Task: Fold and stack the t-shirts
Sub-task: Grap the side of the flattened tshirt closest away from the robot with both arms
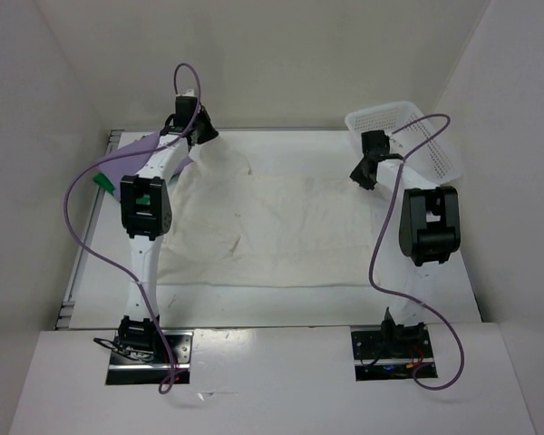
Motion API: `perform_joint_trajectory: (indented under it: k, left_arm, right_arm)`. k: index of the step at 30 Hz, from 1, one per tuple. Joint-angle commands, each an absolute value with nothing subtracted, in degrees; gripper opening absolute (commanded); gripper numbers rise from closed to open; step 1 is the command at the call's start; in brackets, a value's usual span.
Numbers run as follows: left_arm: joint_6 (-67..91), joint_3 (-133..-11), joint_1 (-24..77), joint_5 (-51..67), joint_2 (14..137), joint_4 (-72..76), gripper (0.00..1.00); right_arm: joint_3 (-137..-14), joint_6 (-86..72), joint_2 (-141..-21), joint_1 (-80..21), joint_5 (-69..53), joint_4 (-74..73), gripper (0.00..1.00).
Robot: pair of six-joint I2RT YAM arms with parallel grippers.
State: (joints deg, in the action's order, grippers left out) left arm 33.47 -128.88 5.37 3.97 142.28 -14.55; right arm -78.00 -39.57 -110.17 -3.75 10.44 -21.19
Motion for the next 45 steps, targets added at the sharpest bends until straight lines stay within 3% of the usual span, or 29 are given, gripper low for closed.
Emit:
perform_joint_trajectory:
  k: [1, 16, 41, 45]
  left_arm:
    - [34.37, -127.44, 6.24, 6.33, 139.83, -11.78, 0.0]
    - [34.98, -125.42, 7.47, 8.78, 137.38, -10.9, 0.0]
    - [35.51, -114.79, 7.47, 10.46, 129.37, -6.42, 0.0]
    - [35.51, -113.03, 7.47, 10.46, 128.33, -5.89, 0.0]
  right_arm:
    - [-87.51, -36.83, -113.62, -3.16, 20.89, -20.64, 0.32]
    - [-105.72, -29.96, -128.93, -8.7, 41.39, -32.16, 0.39]
    - [-113.55, -34.1, -138.16, -9.32, 40.52, -39.46, 0.42]
    - [-114.08, -34.63, -139.22, -9.84, 39.9, -40.43, 0.19]
